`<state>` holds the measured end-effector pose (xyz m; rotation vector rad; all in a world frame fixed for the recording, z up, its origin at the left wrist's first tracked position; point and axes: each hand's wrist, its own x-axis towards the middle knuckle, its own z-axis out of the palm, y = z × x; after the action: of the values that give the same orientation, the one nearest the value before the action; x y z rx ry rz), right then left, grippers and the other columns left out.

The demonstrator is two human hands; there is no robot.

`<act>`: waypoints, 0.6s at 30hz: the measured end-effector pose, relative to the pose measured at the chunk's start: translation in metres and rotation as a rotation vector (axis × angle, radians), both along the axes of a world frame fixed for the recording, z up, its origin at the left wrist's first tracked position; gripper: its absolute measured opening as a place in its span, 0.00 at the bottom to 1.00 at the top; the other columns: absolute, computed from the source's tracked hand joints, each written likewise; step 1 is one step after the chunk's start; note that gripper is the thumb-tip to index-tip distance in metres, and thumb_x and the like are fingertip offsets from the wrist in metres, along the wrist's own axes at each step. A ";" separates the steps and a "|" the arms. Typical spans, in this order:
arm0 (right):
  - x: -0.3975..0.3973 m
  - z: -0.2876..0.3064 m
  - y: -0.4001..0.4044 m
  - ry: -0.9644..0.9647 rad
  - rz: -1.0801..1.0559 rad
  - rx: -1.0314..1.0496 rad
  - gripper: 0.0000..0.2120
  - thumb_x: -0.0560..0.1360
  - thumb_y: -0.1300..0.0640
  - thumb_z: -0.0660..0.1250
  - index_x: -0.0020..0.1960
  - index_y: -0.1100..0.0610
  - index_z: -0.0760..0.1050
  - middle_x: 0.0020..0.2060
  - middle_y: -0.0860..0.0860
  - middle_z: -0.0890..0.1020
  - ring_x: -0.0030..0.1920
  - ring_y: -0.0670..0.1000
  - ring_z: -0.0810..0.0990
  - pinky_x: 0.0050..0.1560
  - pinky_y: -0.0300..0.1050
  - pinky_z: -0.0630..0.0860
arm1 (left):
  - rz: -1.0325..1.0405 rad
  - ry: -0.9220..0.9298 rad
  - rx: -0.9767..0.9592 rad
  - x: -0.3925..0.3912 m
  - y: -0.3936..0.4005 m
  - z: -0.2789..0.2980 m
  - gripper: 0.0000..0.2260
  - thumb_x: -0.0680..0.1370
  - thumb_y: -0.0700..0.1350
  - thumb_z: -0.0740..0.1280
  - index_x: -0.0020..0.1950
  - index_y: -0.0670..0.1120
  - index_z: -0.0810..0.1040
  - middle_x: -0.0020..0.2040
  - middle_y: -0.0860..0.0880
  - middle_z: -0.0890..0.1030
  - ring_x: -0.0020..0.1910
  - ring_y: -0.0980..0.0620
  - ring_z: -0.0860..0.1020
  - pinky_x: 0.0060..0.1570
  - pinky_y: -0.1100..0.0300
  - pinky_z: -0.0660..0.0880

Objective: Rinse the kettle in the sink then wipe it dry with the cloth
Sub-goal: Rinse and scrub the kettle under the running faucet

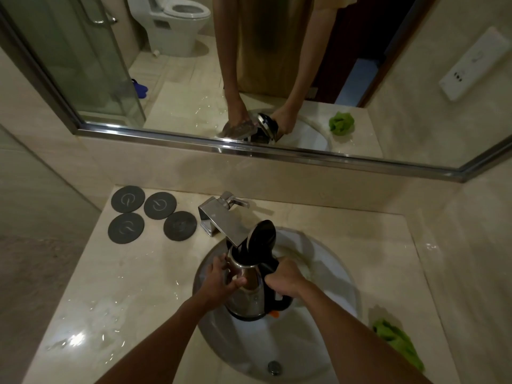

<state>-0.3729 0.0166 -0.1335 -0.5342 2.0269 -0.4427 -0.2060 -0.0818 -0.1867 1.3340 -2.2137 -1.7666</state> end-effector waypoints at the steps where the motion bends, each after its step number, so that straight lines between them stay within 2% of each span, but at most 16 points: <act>1: 0.000 -0.001 0.001 -0.001 0.002 -0.004 0.07 0.68 0.62 0.67 0.45 0.54 0.74 0.37 0.52 0.78 0.39 0.53 0.80 0.34 0.43 0.74 | -0.001 0.000 0.005 0.000 0.000 0.002 0.33 0.72 0.46 0.73 0.71 0.45 0.59 0.69 0.42 0.63 0.62 0.53 0.66 0.42 0.75 0.65; 5: 0.000 -0.005 0.003 0.019 -0.004 -0.011 0.06 0.69 0.61 0.68 0.42 0.53 0.73 0.36 0.52 0.79 0.36 0.52 0.80 0.29 0.40 0.72 | 0.004 0.006 0.033 -0.001 0.000 0.005 0.32 0.72 0.44 0.74 0.70 0.44 0.59 0.67 0.45 0.63 0.60 0.54 0.67 0.36 0.77 0.69; 8: 0.000 -0.007 0.003 0.020 -0.005 -0.014 0.06 0.69 0.61 0.68 0.43 0.53 0.74 0.37 0.51 0.79 0.37 0.51 0.80 0.30 0.40 0.72 | 0.000 -0.001 0.066 -0.002 -0.001 0.008 0.32 0.72 0.42 0.73 0.70 0.43 0.59 0.63 0.48 0.62 0.62 0.53 0.68 0.38 0.78 0.69; 10: -0.001 -0.007 0.003 0.011 -0.007 0.000 0.08 0.68 0.59 0.68 0.47 0.55 0.75 0.39 0.52 0.80 0.38 0.51 0.80 0.32 0.40 0.73 | 0.006 -0.010 0.067 -0.002 -0.002 0.009 0.33 0.72 0.43 0.74 0.71 0.44 0.59 0.65 0.47 0.63 0.65 0.51 0.68 0.44 0.75 0.69; 13: -0.002 -0.008 0.002 -0.002 -0.017 0.019 0.15 0.65 0.58 0.68 0.51 0.59 0.77 0.40 0.54 0.81 0.37 0.52 0.82 0.29 0.40 0.73 | 0.012 -0.031 0.020 -0.002 -0.002 0.010 0.35 0.70 0.48 0.75 0.70 0.44 0.60 0.68 0.44 0.65 0.67 0.47 0.68 0.56 0.65 0.68; 18: -0.002 -0.009 0.003 0.006 -0.007 0.008 0.12 0.67 0.60 0.68 0.51 0.59 0.77 0.38 0.54 0.82 0.34 0.52 0.82 0.25 0.38 0.72 | 0.007 -0.023 0.061 -0.003 -0.002 0.014 0.36 0.71 0.46 0.74 0.72 0.44 0.57 0.70 0.43 0.62 0.66 0.49 0.68 0.58 0.64 0.66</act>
<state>-0.3753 0.0191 -0.1423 -0.5247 2.0355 -0.4375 -0.2091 -0.0841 -0.1723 1.3783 -2.1811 -1.8401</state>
